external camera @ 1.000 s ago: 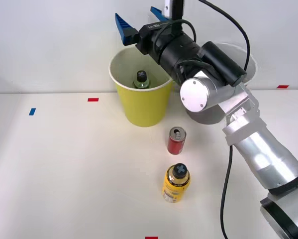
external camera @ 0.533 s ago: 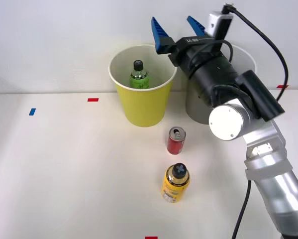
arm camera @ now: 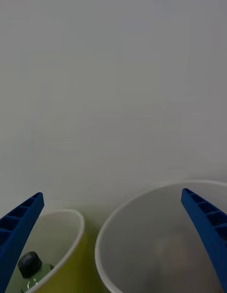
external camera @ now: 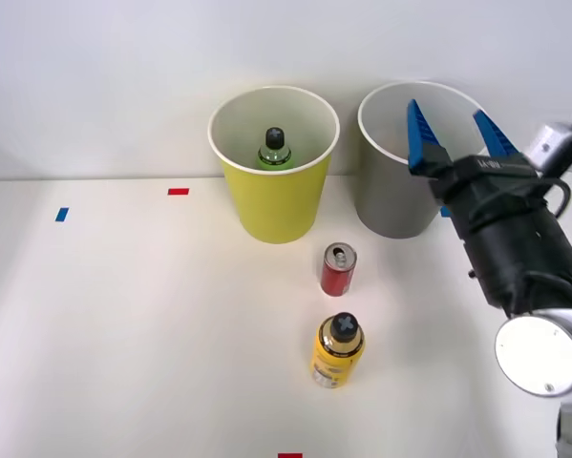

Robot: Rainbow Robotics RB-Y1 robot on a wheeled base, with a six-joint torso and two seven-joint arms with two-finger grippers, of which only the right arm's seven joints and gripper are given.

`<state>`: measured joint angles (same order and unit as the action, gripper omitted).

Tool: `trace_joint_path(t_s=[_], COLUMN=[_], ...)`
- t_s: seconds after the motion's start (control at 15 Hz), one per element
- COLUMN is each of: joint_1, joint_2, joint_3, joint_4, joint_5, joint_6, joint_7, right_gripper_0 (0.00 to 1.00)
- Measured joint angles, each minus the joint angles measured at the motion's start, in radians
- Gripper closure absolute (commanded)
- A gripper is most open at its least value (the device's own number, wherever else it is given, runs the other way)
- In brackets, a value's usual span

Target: Put cans in the gray bin, plastic bottles in the light green bin

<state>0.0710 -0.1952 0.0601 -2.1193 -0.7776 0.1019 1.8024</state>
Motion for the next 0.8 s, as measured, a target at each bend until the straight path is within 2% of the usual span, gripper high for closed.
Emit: trace_joint_path(t_s=[0.2, 0.33, 0.6, 0.8], joint_1=[0.186, 0.277, 0.422, 0.518], joint_2=[0.013, 0.048, 0.152, 0.189], joint_3=[-0.058, -0.081, -0.095, -0.094], joint_4=[-0.071, -0.090, -0.093, -0.093], joint_5=[0.004, 0.006, 0.016, 0.029], joint_6=[-0.004, -0.019, -0.042, -0.048], joint_7=[0.011, 0.020, 0.039, 0.058], right_gripper_0=[0.00, 0.00, 0.00, 0.00])
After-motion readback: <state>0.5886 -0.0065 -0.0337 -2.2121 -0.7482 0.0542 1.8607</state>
